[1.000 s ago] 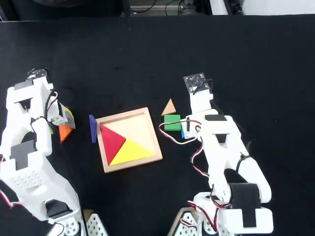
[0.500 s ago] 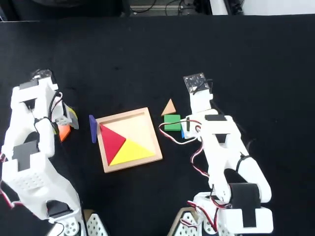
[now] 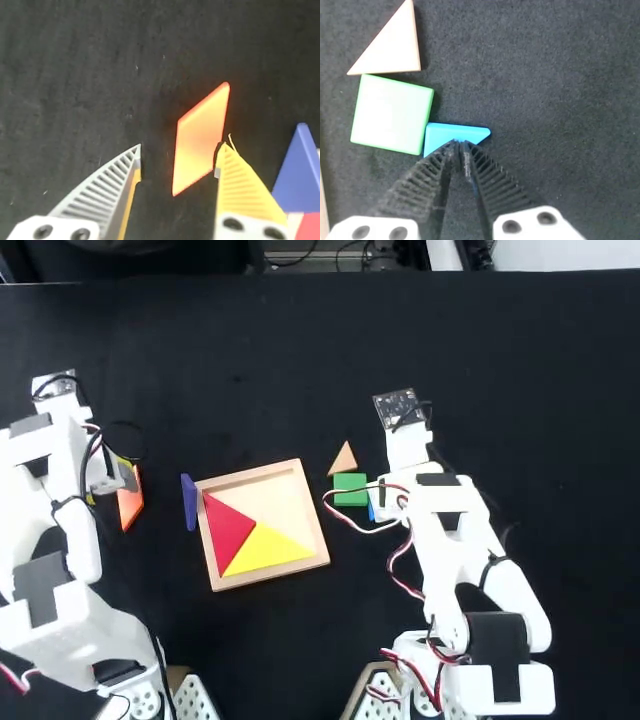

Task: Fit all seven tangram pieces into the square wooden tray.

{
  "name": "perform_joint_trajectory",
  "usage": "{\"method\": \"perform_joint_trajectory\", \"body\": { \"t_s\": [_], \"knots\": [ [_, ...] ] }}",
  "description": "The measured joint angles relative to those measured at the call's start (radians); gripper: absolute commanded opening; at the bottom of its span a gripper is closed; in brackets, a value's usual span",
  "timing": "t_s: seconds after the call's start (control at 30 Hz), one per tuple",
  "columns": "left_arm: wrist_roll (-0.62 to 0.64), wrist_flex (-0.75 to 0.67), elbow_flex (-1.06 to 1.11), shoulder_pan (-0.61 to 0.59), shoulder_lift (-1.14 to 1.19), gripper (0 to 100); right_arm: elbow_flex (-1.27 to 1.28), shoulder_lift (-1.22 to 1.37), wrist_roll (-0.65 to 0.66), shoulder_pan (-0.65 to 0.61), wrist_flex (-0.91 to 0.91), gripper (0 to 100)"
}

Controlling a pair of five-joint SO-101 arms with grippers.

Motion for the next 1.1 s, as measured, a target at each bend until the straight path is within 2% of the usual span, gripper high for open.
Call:
{"method": "perform_joint_trajectory", "body": {
  "t_s": [0.93, 1.1],
  "knots": [
    [0.035, -0.028, -0.037, 0.031, 0.150, 24, 0.000, 0.000, 0.000, 0.000, 0.000, 1.2],
    [0.061, 0.118, -0.123, 0.031, 0.129, 24, 0.000, 0.000, 0.000, 0.000, 0.000, 1.2]
  ]
}}
